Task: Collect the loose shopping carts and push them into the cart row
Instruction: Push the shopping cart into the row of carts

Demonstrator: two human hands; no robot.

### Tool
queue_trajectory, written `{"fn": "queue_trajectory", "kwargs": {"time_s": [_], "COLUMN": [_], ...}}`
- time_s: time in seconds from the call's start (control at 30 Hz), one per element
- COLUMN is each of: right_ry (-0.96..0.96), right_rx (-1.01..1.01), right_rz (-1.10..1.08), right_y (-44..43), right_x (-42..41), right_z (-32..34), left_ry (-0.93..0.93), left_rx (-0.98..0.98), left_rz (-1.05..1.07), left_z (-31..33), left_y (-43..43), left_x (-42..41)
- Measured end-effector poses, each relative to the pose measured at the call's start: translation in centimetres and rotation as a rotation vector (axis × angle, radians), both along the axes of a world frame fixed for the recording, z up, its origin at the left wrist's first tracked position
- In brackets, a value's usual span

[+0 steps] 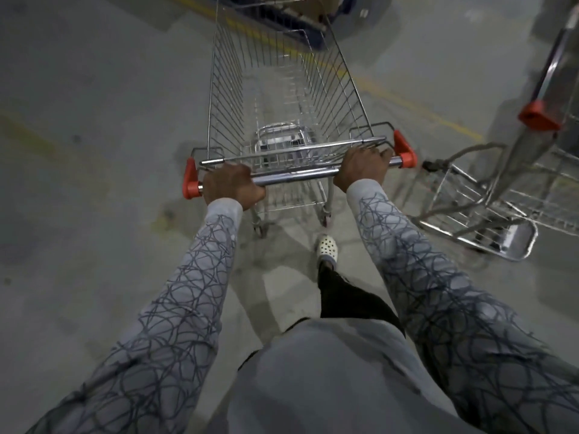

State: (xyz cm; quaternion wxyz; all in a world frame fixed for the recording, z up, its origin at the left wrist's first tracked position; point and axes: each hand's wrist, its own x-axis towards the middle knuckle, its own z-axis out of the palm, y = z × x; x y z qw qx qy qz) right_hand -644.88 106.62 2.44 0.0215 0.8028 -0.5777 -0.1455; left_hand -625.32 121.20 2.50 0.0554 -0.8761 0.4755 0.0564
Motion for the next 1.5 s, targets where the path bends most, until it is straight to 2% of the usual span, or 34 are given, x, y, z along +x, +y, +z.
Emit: {"fn": "queue_trajectory", "kwargs": {"time_s": [0.2,0.4,0.63,0.73,1.03,1.3,1.5], "right_ry": [-0.013,-0.006,-0.009,-0.01,0.123,0.097,0.071], "right_rx": [0.05,0.013,-0.04,-0.05,0.12,0.113,0.22], "right_rz": [0.07,0.174,0.316,0.345,0.439,0.587,0.739], "right_y": [-11.4,-20.6,-29.5,-33.1,-41.7,-50.3,-57.6], "right_x": [9.0,17.2,29.9,36.9,57.9,77.6,93.0], "right_z": [0.3,-0.4,-0.5,-0.3,1.5,1.5,3.1], "left_ry": [0.025,0.051,-0.039,-0.058,0.039,0.012,0.071], "left_rx": [0.027,0.042,0.043,0.037,0.064,0.044,0.014], "left_rz": [0.14,0.224,0.303,0.34,0.429,0.576,0.712], "left_z": [0.7,0.9,0.0,0.2,1.2,0.7,1.0], "left_y": [-10.2,-17.5,-24.6,-27.6,-34.9,-42.4,-48.9], "left_x": [7.4,14.0,24.4,30.3,49.0,66.8,81.3]}}
